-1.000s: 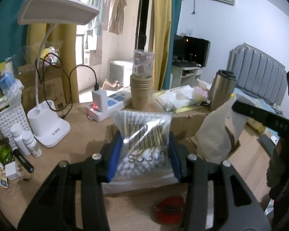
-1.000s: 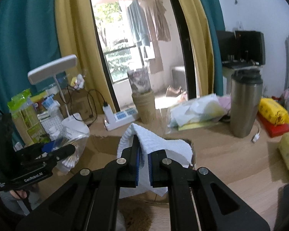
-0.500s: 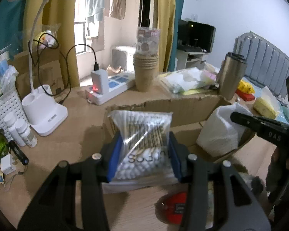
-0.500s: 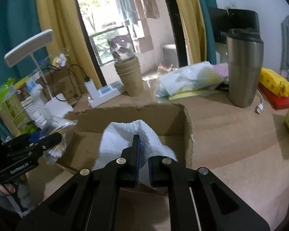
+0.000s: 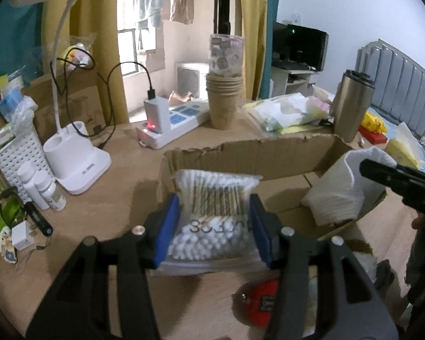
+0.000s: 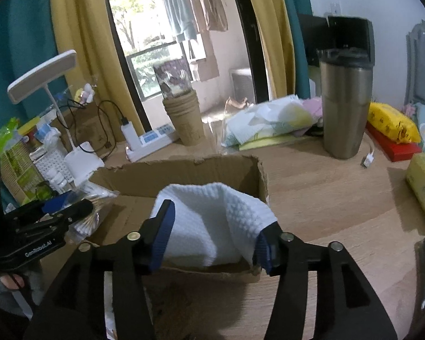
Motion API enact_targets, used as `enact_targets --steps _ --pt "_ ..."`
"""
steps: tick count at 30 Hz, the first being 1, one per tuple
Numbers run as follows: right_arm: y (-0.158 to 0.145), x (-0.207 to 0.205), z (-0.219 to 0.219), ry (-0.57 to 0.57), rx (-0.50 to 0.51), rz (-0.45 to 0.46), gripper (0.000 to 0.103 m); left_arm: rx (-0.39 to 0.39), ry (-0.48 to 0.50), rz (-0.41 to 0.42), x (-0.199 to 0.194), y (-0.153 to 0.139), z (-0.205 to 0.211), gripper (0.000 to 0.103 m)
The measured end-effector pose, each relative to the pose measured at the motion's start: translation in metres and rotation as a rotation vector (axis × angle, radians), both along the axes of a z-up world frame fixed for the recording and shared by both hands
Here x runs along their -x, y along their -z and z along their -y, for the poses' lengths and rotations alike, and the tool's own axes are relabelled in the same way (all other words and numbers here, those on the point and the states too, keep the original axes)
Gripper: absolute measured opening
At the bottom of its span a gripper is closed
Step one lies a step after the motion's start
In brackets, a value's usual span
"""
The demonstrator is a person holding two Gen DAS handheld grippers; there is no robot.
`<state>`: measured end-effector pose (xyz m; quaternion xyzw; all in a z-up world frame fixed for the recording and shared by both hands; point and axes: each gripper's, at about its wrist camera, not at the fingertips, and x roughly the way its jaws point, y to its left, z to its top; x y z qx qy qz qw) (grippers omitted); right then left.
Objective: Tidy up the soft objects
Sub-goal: 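Open the right tool to drop the towel in the box while the left tool releases the swab bag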
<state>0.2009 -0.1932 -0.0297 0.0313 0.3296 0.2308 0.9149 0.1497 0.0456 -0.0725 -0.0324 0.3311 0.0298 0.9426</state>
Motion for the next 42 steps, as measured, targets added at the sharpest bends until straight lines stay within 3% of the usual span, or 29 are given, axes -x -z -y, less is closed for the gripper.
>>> enact_targets --steps 4,6,8,12,18,25,42 --pt "-0.011 0.009 0.0 0.004 0.033 0.059 0.059 -0.022 -0.024 0.029 0.007 -0.01 0.001 0.054" --pt "-0.015 0.012 0.0 0.014 0.053 0.087 0.06 -0.027 -0.039 0.041 0.01 -0.015 0.0 0.067" --pt "-0.018 0.014 0.001 0.027 0.067 0.106 0.061 -0.015 -0.054 0.049 0.013 -0.019 -0.003 0.071" --pt "-0.017 0.013 0.002 0.028 0.1 0.108 0.075 -0.023 -0.083 0.065 0.017 -0.027 -0.005 0.077" --pt "0.005 0.004 -0.01 -0.02 0.182 0.017 0.077 -0.037 -0.089 0.073 0.02 -0.032 -0.003 0.077" --pt "0.01 0.012 -0.003 -0.007 0.208 0.01 0.077 -0.036 -0.088 0.075 0.022 -0.032 -0.001 0.077" --pt "-0.023 0.039 0.019 0.019 0.159 0.105 0.077 -0.021 -0.066 0.093 0.031 -0.039 0.002 0.077"
